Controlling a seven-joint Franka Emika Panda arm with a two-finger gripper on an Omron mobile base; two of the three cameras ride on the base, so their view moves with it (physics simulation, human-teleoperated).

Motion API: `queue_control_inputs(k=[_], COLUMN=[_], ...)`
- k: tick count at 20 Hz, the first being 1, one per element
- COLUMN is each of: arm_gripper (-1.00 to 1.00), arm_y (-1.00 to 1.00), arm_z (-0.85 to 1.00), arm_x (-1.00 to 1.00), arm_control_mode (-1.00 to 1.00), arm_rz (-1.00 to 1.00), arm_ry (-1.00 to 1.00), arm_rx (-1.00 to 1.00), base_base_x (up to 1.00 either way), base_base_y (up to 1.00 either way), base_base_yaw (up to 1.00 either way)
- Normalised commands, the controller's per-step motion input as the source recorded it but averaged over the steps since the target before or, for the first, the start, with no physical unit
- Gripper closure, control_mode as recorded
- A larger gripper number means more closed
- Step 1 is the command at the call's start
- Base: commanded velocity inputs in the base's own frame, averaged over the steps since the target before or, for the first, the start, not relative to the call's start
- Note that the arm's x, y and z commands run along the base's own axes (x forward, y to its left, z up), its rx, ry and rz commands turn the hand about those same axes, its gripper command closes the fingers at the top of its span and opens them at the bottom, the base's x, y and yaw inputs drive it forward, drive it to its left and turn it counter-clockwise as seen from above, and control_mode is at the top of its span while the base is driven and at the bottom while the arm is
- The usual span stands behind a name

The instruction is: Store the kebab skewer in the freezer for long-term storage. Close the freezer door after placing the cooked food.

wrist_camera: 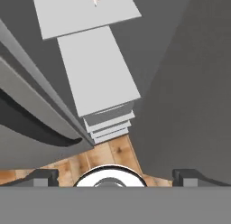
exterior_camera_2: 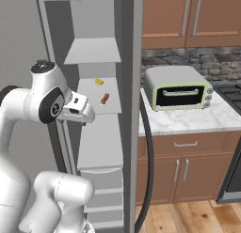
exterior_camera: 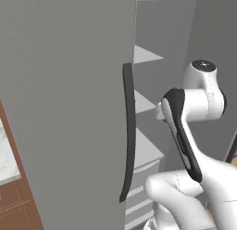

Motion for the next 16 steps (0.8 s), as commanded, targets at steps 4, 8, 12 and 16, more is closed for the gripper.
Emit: queue_control_inputs(k=[4, 8, 12, 16], arm_gripper=[-1.00, -1.00, -1.00, -1.00], arm_y=[0.00, 0.00, 0.00, 0.07], arm_z=[0.34, 0.08, -0.01, -0.04], arm_x=[-0.82, -0.84, -0.67, -0.35], arm_control_mode=[-1.00, -1.00, -1.00, -1.00], arm_rz=[0.00, 0.00, 0.00, 0.00], arm_ry=[0.13, 0.05, -0.01, 0.00], arm_rx=[0.00, 0.00, 0.06, 0.00], base_base_x=[0.00, 0.00, 0.00, 0.00], base_base_y=[0.00, 0.00, 0.00, 0.00], base_base_yaw=[0.00, 0.00, 0.00, 0.00])
